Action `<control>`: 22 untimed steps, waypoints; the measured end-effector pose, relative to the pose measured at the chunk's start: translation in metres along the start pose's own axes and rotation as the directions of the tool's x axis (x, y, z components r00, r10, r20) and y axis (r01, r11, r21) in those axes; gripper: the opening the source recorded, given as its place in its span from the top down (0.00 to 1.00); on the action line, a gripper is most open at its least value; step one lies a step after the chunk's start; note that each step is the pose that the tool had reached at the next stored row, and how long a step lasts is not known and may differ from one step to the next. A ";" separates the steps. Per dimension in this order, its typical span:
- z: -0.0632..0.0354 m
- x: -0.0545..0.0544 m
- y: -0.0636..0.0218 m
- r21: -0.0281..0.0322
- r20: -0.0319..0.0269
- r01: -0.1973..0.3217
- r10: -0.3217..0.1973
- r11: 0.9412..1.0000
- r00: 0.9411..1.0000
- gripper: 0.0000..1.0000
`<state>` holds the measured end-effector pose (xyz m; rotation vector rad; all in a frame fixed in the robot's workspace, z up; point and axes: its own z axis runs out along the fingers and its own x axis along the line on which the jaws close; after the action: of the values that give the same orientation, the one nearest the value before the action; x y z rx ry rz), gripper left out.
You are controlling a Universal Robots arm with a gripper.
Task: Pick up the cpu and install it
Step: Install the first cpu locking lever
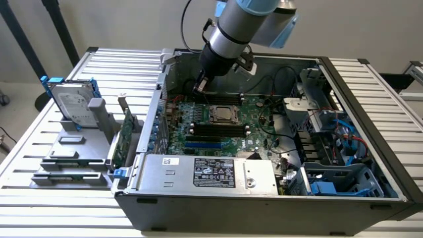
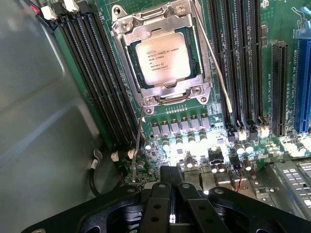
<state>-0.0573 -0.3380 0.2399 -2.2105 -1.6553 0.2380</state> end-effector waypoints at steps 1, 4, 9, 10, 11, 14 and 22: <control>0.0000 0.000 0.0000 0.000 0.000 0.000 0.000 1.000 1.000 0.89; 0.0000 0.000 0.0000 0.000 -0.001 -0.001 0.001 1.000 1.000 0.89; 0.0001 0.000 -0.0002 -0.002 -0.008 -0.018 0.018 1.000 1.000 0.89; 0.0001 0.000 -0.0002 -0.002 -0.012 -0.027 0.027 1.000 1.000 0.89; 0.0001 0.000 -0.0002 -0.003 -0.016 -0.037 0.037 0.999 0.999 0.89; 0.0001 0.000 -0.0002 -0.005 -0.033 -0.076 0.076 0.997 0.997 0.89; 0.0006 -0.003 -0.0020 -0.005 -0.064 -0.132 0.131 0.991 0.989 0.89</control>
<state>-0.0601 -0.3400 0.2399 -2.3127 -1.4822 0.1923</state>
